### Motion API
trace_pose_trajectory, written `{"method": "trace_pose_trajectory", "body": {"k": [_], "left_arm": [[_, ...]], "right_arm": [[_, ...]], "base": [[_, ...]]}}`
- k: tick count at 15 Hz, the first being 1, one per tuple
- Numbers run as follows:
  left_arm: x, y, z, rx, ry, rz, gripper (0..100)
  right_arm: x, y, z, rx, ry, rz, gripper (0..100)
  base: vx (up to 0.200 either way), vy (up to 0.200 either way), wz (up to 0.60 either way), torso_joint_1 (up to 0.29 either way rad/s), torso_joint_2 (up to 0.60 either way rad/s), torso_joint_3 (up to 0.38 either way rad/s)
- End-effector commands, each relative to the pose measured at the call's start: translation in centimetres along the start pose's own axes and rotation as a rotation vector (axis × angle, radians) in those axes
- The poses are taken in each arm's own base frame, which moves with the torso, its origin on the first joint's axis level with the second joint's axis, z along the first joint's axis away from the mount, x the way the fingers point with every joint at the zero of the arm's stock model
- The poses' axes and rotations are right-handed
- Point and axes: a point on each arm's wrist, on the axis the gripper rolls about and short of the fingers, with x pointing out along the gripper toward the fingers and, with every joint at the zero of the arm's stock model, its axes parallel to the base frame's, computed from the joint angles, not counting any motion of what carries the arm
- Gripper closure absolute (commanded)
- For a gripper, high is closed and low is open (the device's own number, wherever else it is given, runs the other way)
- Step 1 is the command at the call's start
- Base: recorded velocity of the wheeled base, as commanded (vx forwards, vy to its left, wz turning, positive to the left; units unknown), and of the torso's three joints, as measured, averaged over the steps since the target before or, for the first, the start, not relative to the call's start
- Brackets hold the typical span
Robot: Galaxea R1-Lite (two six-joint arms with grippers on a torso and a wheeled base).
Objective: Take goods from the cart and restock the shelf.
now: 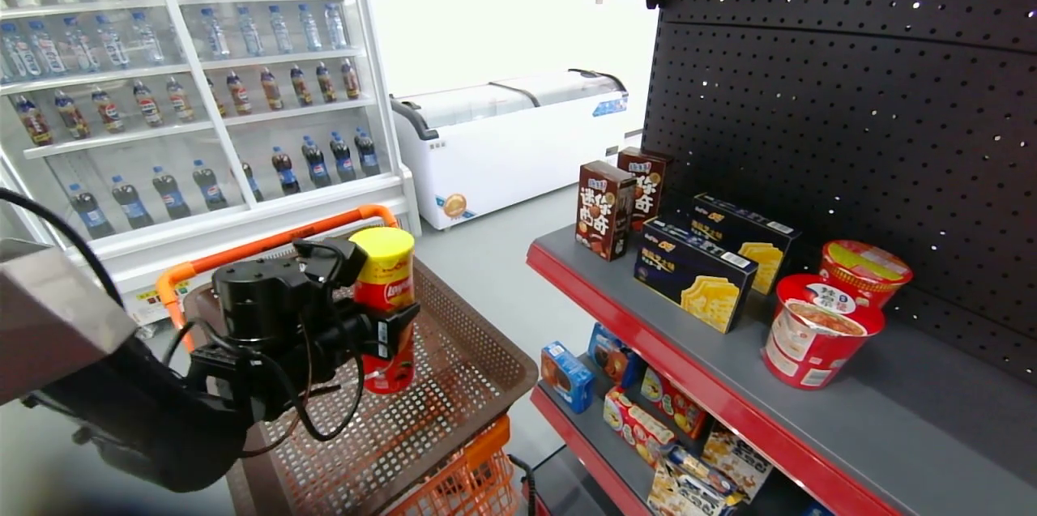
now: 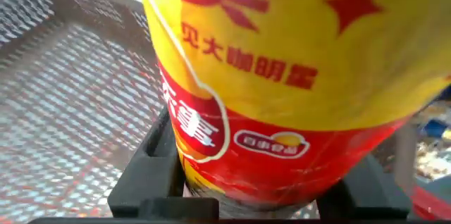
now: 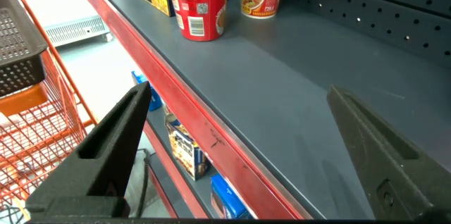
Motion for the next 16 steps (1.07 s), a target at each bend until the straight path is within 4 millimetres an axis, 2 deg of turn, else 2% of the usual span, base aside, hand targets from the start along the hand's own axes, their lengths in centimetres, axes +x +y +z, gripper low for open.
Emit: {"method": "trace_pose_trajectory", "body": {"k": [1,2,3,4,8,11,14,16], "left_arm": [[-5.6,-0.3,5.3,-0.003,-0.080,0.016,100],[-6.7,-0.4,6.1,-0.009,-0.083,0.017,100],[-6.9,-0.4,6.2,-0.010,-0.086,0.018,100],[-8.9,-0.6,7.7,-0.007,-0.147,0.037,100],[-13.7,-0.9,9.8,-0.045,-0.247,0.057,100],[-17.8,-1.4,8.8,-0.070,-0.225,0.041,100],[-20.9,-1.6,8.5,-0.070,-0.271,0.037,100],[-23.3,-1.6,7.7,-0.075,-0.228,0.059,100]], "right_arm": [[0.0,0.0,0.0,0.000,0.002,0.000,0],[0.0,0.0,0.0,0.000,0.000,0.000,0],[0.0,0.0,0.0,0.000,0.000,0.000,0],[0.0,0.0,0.0,0.000,0.000,0.000,0],[0.0,0.0,0.0,0.000,0.000,0.000,0],[0.0,0.0,0.0,0.000,0.000,0.000,0],[0.0,0.0,0.0,0.000,0.002,0.000,0],[0.0,0.0,0.0,0.000,0.000,0.000,0]], "base": [[0.000,0.000,0.00,0.000,0.00,0.000],[0.000,0.000,0.00,0.000,0.00,0.000],[0.000,0.000,0.00,0.000,0.00,0.000],[0.000,0.000,0.00,0.000,0.00,0.000],[0.000,0.000,0.00,0.000,0.00,0.000],[0.000,0.000,0.00,0.000,0.00,0.000],[0.000,0.000,0.00,0.000,0.00,0.000],[0.000,0.000,0.00,0.000,0.00,0.000]]}}
